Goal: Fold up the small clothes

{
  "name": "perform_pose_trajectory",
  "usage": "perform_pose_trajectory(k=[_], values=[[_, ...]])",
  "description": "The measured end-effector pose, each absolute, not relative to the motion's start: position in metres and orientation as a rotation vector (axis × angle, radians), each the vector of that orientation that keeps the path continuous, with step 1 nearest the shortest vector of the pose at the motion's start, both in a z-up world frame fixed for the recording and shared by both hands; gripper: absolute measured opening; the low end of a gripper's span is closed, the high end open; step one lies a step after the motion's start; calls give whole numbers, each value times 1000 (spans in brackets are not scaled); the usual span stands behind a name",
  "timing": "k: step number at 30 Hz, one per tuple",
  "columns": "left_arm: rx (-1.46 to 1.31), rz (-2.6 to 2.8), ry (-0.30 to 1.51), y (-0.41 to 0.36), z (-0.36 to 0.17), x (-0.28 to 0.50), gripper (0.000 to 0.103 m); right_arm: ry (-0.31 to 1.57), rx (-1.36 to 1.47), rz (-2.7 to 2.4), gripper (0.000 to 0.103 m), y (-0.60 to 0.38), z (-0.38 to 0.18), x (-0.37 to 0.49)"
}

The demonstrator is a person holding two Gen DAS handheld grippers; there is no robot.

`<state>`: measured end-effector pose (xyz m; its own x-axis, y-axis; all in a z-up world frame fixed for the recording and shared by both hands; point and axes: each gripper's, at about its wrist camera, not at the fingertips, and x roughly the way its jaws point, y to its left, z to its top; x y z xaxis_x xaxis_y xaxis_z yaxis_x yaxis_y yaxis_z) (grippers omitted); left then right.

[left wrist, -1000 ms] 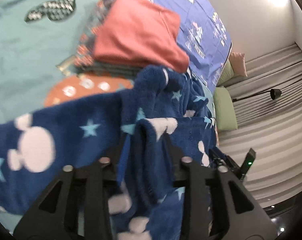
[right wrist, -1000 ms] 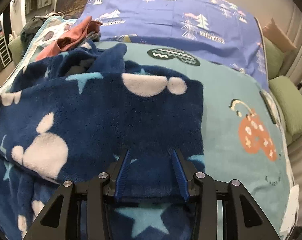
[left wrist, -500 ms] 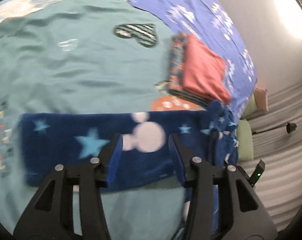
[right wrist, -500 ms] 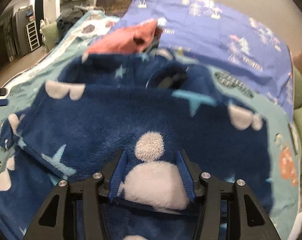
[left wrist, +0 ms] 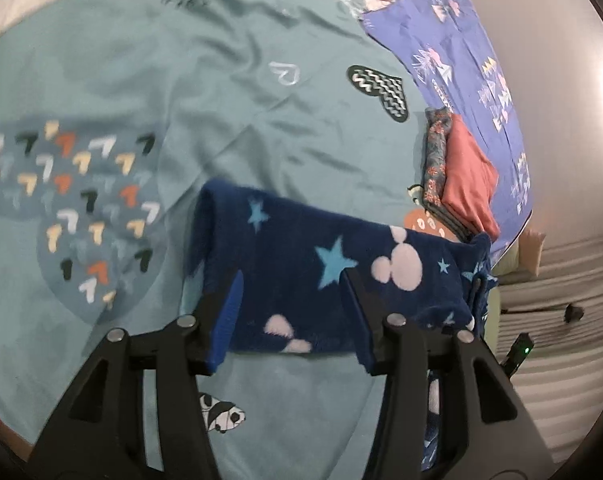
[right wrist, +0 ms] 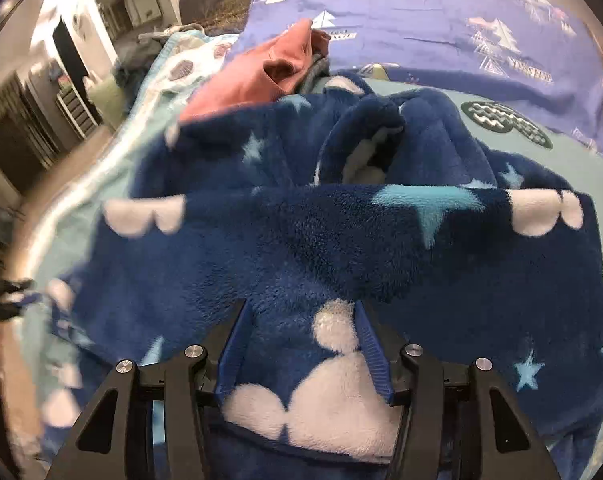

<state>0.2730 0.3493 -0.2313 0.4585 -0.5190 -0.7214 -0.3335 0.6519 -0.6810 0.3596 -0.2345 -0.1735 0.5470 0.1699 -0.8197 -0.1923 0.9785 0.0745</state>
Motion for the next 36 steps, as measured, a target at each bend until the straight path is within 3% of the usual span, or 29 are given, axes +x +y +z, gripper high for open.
perform_pose_trajectory(k=[10, 13, 19, 21, 22, 23, 24, 29, 36], values=[[-1027, -100, 1206, 358, -292, 252, 58, 980, 10, 226, 55, -237, -156, 345], [-1110, -136, 1162, 359, -299, 245, 63, 981, 2, 229, 56, -235, -158, 340], [-1289, -230, 1130, 358, -311, 250, 64, 974, 21, 232, 59, -233, -157, 339], [-1309, -223, 1117, 355, -314, 251, 58, 972, 31, 236, 60, -233, -156, 338], [-1315, -208, 1107, 354, -316, 252, 44, 971, 30, 237, 60, -233, -155, 338], [-1326, -204, 1096, 353, -318, 252, 23, 972, 30, 239, 60, -232, -155, 337], [-1333, -205, 1090, 352, -319, 252, 13, 972, 29, 240, 60, -232, -154, 337], [-1150, -118, 957, 342, -287, 246, 12, 960, 35, 248, 60, -229, -145, 332], [-850, -281, 723, 287, -172, 244, 12, 913, 24, 372, 60, -187, -113, 321]])
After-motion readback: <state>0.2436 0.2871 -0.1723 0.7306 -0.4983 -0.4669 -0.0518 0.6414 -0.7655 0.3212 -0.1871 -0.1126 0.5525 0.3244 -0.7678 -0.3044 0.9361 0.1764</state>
